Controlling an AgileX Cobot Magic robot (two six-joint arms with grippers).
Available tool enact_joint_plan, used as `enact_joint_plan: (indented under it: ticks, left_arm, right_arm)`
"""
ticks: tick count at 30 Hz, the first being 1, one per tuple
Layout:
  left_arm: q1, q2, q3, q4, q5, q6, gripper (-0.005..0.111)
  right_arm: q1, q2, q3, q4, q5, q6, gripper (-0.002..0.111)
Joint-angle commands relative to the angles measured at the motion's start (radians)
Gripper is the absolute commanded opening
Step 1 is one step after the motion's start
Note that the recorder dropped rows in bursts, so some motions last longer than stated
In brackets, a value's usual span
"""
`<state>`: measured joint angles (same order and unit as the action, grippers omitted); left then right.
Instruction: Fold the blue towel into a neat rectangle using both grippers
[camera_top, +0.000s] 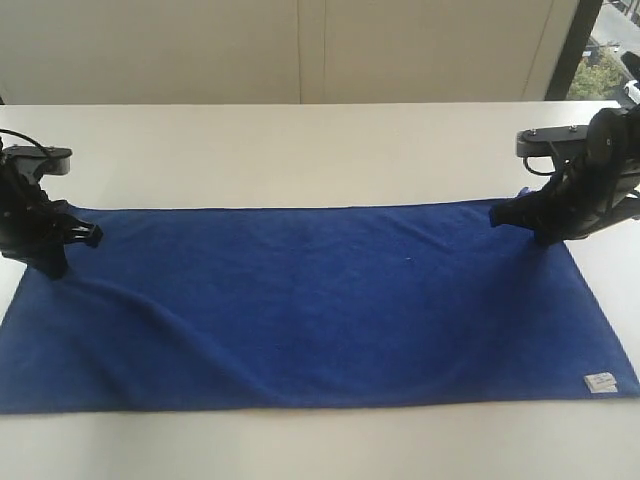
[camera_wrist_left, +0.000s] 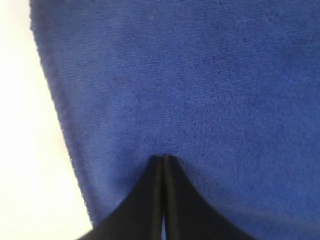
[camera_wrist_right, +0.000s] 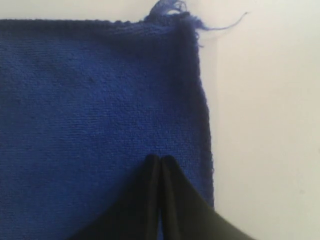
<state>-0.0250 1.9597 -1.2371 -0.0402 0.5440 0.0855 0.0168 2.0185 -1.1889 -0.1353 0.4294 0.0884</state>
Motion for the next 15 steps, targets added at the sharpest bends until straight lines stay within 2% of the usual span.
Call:
enact_joint_plan:
  ticks: [1, 6, 10, 15]
  left_arm:
    - [0.002, 0.005, 0.001, 0.04, 0.055, -0.002, 0.0]
    - [0.002, -0.087, -0.033, 0.004, 0.104, -0.002, 0.0]
    - [0.002, -0.21, -0.042, -0.062, 0.168, -0.002, 0.0]
    - [0.002, -0.299, -0.038, -0.078, 0.327, 0.008, 0.0]
  right_arm:
    - [-0.007, -0.023, -0.018, -0.014, 0.014, -0.006, 0.0]
    - [-0.005, -0.163, -0.022, -0.014, 0.053, -0.006, 0.0]
    - [-0.005, -0.267, -0.022, -0.009, 0.155, -0.006, 0.0]
    - [-0.005, -0.35, 0.014, 0.039, 0.299, -0.006, 0.0]
